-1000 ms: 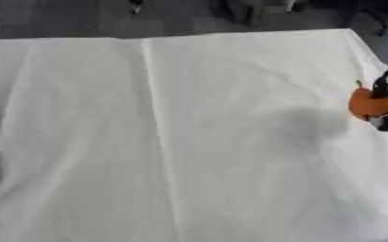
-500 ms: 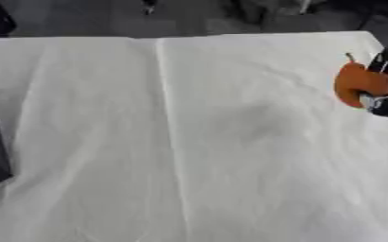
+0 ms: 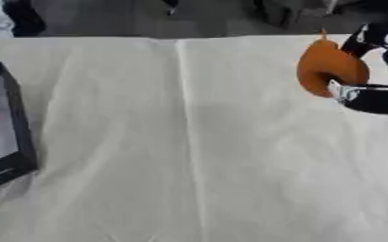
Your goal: Pick up the objects with one hand, pass them to the other hand, and then place them into the box on the other side of the table.
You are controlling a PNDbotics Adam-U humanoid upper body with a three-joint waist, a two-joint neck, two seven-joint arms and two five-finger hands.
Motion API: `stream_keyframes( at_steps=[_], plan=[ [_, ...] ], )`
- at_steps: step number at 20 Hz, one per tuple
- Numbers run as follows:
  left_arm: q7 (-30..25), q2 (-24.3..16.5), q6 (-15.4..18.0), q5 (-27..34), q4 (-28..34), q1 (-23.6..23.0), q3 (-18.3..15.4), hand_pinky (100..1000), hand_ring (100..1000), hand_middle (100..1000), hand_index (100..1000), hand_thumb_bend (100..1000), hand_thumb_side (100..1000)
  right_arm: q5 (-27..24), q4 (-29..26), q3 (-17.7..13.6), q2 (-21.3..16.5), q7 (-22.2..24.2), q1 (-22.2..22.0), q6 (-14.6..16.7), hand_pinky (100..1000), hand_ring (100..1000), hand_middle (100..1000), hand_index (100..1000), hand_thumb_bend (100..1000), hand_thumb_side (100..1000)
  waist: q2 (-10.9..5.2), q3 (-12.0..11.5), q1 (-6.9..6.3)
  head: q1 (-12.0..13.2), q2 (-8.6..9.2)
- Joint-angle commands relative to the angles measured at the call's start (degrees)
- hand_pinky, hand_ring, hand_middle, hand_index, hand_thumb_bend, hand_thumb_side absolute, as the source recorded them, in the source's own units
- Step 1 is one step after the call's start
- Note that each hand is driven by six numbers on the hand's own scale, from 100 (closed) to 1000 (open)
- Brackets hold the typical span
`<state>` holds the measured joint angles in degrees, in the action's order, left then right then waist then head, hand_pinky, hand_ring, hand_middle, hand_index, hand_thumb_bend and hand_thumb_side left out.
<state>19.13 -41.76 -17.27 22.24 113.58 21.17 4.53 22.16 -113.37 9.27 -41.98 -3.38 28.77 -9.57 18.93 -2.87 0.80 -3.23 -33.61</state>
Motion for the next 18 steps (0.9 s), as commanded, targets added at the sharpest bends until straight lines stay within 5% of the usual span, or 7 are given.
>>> stream_keyframes(
  at_steps=[1,9,18],
  plan=[
    [-3.74,-3.77,-2.22,-0.27,1.01,2.46,1.39,857,768,756,822,100,847,0.82,-1.22,2.25,0.98,-1.1,2.57,2.58,706,501,534,515,100,100,-1.78,-0.12,-0.3,0.93,0.56],
    [-20.13,-7.88,-11.72,-2.18,1.01,10.81,8.37,859,779,778,850,100,899,12.73,-1.22,10.02,7.6,-6.24,8.73,9.75,702,509,515,496,100,100,-2.59,-0.19,-1.4,1.9,-0.01],
    [-31.74,-6.74,-16.93,-5.4,1.01,20.62,16.55,874,801,807,873,100,910,24.28,-1.22,16.97,12.2,-8.95,13.13,16.12,721,537,499,479,100,100,-2.99,-0.63,-1.76,2.67,-0.52]
  ],
)
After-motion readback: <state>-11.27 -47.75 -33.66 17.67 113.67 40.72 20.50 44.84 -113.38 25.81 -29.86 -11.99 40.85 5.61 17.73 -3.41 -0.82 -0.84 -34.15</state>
